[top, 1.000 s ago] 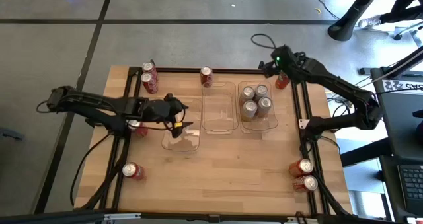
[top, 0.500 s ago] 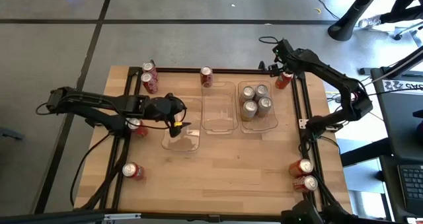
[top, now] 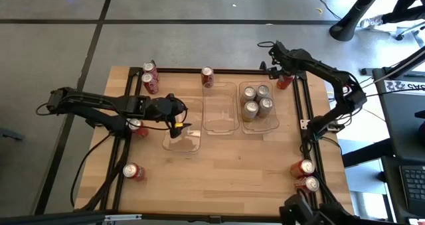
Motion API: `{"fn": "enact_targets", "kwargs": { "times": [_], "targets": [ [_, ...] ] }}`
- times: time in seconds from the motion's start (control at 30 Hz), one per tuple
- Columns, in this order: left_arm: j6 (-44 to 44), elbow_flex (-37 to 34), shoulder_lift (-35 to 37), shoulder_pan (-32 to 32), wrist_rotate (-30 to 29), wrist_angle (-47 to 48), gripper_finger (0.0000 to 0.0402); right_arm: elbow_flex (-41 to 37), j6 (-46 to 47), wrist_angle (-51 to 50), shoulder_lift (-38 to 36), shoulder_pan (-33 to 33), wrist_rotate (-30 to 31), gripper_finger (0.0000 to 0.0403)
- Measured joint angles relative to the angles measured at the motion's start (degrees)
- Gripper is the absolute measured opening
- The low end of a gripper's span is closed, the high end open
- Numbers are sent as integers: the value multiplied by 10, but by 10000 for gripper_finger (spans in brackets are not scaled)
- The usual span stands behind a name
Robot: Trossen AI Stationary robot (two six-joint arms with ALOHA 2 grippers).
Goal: Sort soda cans
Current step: Put the top orange soda can into the middle transparent bin
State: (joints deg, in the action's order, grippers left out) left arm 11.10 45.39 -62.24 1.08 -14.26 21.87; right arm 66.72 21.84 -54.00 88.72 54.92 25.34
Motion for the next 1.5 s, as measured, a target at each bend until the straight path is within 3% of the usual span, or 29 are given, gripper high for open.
{"fn": "enact_targets", "kwargs": {
  "times": [0.23,0.63,0.93,1.5],
  "targets": [
    [-8,0,0,0,0,1,345,0,7,-10,36,0,11,383],
    [-17,0,0,0,0,0,345,0,-11,-25,38,-1,-34,380],
    [-26,0,0,0,0,0,345,1,-17,-24,36,-1,-43,281],
    [-28,0,0,0,0,0,345,31,-53,-30,-5,-2,-25,281]
  ]
}}
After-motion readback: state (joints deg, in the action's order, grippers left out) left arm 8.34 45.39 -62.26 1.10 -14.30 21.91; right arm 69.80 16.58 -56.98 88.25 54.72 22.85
